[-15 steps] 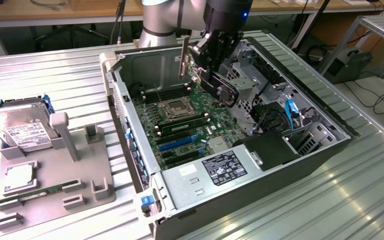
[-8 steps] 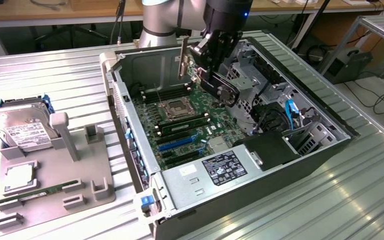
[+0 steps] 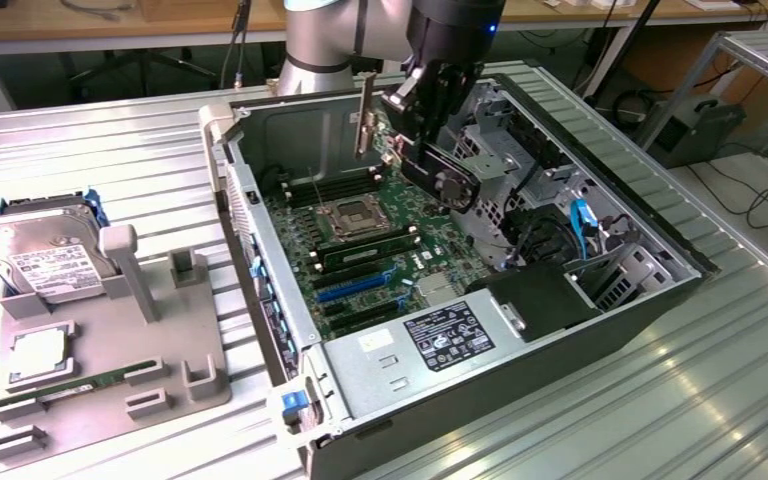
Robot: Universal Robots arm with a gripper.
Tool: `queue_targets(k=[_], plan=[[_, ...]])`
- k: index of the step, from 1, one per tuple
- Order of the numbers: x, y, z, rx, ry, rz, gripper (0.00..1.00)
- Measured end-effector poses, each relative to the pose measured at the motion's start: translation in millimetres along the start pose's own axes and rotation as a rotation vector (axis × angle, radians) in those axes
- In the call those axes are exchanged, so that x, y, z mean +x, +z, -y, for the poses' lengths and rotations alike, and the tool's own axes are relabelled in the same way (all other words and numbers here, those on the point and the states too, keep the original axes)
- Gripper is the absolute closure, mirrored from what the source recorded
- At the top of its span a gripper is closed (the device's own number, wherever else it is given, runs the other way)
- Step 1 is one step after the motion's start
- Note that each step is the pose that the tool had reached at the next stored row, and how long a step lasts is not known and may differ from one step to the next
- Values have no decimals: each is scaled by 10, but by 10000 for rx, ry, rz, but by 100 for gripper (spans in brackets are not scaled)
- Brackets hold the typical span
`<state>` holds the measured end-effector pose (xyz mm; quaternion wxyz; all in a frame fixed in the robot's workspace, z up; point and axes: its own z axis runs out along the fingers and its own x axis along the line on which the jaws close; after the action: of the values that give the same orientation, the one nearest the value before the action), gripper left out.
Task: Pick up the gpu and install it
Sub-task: 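Insert the gpu into the slot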
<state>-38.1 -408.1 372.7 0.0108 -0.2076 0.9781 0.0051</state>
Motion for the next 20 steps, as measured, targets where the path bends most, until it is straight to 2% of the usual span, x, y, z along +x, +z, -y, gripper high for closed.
queue_targets(k=[20], plan=[[0, 0, 0, -18, -763, -4, 73]])
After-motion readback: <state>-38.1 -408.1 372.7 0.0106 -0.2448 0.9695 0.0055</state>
